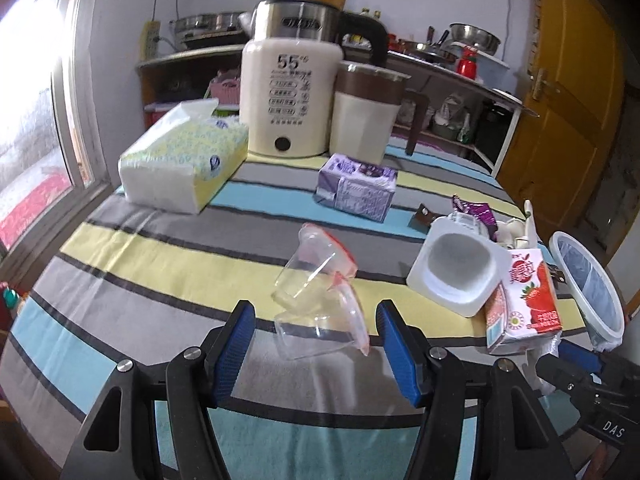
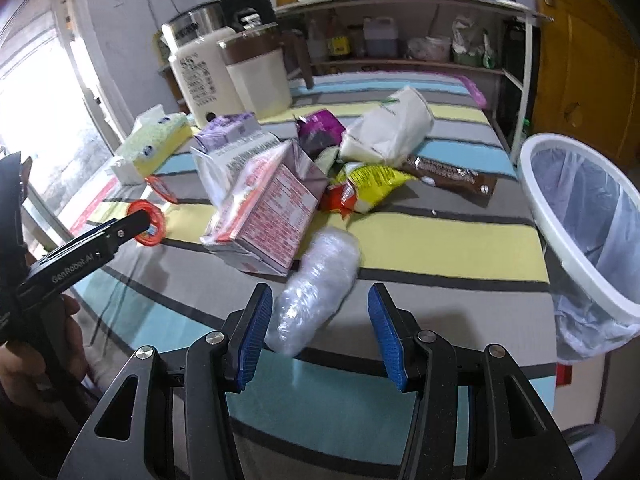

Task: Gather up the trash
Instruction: 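Grasp the clear plastic cup with the left gripper while the right gripper grasps the crumpled clear plastic bag, then carry cup and bag over the white bin and open both grippers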

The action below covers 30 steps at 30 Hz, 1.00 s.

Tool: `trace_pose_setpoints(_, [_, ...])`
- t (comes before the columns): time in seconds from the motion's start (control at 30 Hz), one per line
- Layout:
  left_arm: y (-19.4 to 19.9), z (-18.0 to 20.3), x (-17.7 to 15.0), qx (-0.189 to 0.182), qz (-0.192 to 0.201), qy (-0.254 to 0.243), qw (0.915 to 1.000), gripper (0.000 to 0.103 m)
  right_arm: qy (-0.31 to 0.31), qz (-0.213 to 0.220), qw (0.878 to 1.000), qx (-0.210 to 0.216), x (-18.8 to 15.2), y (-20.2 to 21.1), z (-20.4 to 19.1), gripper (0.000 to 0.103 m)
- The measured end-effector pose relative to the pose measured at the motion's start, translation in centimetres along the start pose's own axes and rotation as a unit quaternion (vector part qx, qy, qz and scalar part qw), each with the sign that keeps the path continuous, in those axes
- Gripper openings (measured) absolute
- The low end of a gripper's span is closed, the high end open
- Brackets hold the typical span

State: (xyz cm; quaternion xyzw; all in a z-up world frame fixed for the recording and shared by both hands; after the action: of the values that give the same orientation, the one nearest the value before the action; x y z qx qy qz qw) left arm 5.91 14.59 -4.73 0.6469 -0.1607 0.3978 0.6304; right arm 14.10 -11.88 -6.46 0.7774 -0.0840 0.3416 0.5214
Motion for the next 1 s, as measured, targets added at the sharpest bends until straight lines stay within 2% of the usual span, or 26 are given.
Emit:
trace_pose_setpoints(0.1, [-0.5,-0.6,-0.1,-0.005,-0.013,0.016,0.9998,0.063,0.0,-0.001,1.0,-0.01,0.2,0.0,0.1,0.045])
trace_pose_setpoints(0.23, [-0.4,-0.6,-0.2,-0.007,-0.01,0.02,0.9997,0.06,-0.002,0.0,1.0,-0.019,0.1,0.2,0.6,0.027])
trace_pose_setpoints(0.3, [-0.3,-0.3,-0.3,-0.007,-0.01,0.013,0.9999,0.045,-0.002,0.002,1.0,-0.018,0.1,0.2,0.7,0.027])
trace_pose_setpoints(0.67, [2.0,1.5,-1.2,-0.016,0.007,-0.01,0.9998,0.045,-0.009,0.014,1.0,-0.021,-0.5,1.7,2.0,0.025])
trace_pose_setpoints(1.0, [5.0,6.1,-0.2,-0.062,0.034,-0.05,0.9962,0.045,-0.029,0.052,0.998,-0.03,-0.5,5.1,4.7,0.025])
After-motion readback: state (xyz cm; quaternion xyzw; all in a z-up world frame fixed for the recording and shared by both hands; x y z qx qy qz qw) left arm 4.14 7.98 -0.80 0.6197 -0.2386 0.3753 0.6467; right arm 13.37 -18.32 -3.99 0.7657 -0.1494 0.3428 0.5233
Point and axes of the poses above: each gripper's, at about its wrist camera, not at the fingertips, and y roughly against the way its jaws point, z to its right, x to its top, the point moved 1 cm from there along -y, roughly the way its jaws point, and after that the axes turned 2 degrees about -y, right-handed, at the moved point
